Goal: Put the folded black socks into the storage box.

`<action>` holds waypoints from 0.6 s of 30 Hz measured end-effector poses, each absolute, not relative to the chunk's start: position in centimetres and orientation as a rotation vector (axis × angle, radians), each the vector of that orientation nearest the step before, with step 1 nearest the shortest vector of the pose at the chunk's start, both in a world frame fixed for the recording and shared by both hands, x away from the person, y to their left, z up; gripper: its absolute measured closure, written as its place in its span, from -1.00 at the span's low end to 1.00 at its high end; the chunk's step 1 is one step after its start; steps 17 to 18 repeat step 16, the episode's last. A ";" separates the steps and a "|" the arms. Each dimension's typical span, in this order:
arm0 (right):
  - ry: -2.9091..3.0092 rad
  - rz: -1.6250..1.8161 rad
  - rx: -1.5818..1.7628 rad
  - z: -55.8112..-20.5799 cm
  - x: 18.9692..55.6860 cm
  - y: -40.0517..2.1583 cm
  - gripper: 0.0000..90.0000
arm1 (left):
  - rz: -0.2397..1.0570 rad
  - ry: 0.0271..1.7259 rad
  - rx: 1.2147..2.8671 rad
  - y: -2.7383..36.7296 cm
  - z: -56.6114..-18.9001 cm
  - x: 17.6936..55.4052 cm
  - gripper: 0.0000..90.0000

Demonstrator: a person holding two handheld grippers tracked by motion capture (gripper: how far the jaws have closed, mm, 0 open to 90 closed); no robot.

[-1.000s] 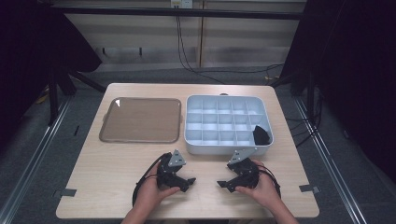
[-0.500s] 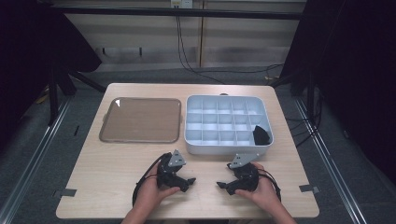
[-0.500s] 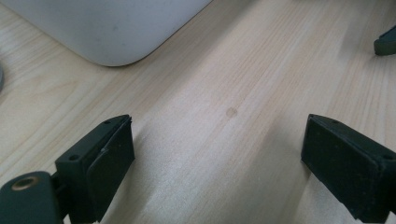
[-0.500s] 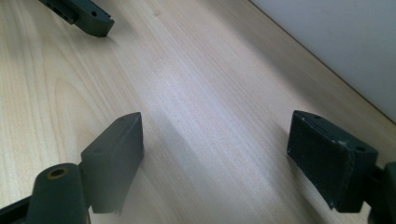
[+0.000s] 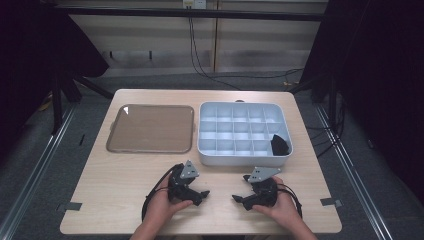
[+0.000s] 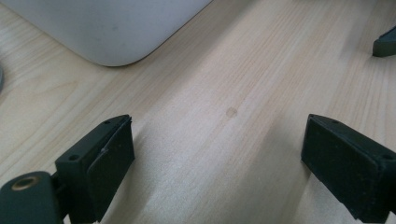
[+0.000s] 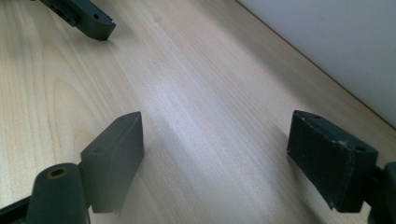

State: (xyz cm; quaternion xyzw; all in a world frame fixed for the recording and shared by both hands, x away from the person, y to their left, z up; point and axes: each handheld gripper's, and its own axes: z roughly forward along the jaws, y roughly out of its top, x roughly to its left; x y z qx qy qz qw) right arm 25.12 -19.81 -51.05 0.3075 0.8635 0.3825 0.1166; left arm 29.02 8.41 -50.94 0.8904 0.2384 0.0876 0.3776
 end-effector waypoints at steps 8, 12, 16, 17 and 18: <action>2.528 1.120 0.899 -51.1 25.1 -19.8 -0.59 | 0.223 0.612 2.275 8.4 -51.0 29.0 -0.80; 2.528 1.120 0.899 -51.1 25.1 -19.8 -0.59 | 0.223 0.611 2.275 8.4 -51.0 29.0 -0.80; 2.528 1.120 0.900 -51.1 25.1 -19.8 -0.59 | 0.223 0.612 2.275 8.4 -51.0 29.0 -0.80; 2.528 1.120 0.900 -51.1 25.1 -19.8 -0.59 | 0.223 0.612 2.275 8.4 -51.0 29.0 -0.80; 2.528 1.120 0.900 -51.1 25.1 -19.8 -0.59 | 0.223 0.612 2.275 8.4 -51.0 29.0 -0.80</action>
